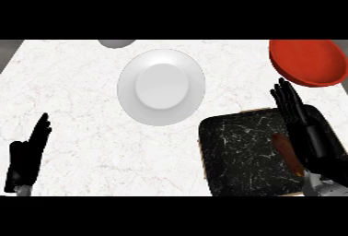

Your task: Pick the sweet potato from the tray and place it in the plate

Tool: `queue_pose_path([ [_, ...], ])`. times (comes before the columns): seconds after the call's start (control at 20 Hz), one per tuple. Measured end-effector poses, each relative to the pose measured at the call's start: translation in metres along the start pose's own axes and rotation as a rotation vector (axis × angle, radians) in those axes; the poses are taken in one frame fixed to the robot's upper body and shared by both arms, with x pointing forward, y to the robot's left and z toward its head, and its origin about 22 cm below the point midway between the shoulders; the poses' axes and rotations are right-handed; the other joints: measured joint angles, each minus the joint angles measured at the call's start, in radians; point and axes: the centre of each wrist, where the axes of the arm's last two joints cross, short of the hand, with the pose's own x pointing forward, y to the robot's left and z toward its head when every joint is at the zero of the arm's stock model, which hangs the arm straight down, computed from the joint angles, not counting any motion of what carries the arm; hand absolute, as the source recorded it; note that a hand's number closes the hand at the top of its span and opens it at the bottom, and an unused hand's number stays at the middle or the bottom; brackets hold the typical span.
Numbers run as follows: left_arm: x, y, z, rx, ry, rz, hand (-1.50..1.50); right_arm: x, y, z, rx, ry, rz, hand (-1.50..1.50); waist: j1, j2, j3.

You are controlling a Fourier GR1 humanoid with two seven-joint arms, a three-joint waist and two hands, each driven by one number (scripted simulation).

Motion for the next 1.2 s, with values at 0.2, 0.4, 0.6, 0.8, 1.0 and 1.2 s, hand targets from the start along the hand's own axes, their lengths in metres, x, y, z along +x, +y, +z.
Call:
queue_pose_path([
  [0.2,0.015,0.01,-0.001,-0.011,-0.086,-0.045,0.0,0.02,-0.003,-0.007,0.026,0.015,-0.095,-1.5,-0.002,0.0,0.008],
  [0.4,0.025,0.009,0.001,-0.036,-0.181,-0.099,0.0,0.04,-0.028,-0.01,-0.03,0.006,0.012,-1.5,-0.017,-0.005,0.008],
  [0.6,0.02,0.005,0.01,-0.053,-0.216,-0.115,0.0,0.044,-0.025,0.015,-0.209,-0.116,0.106,-1.5,-0.024,-0.006,0.011],
  [0.8,0.018,0.007,0.013,-0.061,-0.227,-0.119,0.0,0.049,-0.013,0.057,-0.318,-0.209,0.096,-1.5,-0.026,-0.004,0.012],
  [1.0,0.017,0.006,0.015,-0.071,-0.235,-0.121,0.0,0.062,-0.015,0.094,-0.278,-0.212,0.132,-1.5,-0.021,-0.002,0.012],
  [1.2,0.018,0.005,0.014,-0.065,-0.243,-0.127,0.0,0.08,-0.027,0.11,-0.166,-0.118,0.255,-1.5,-0.019,-0.001,0.012],
])
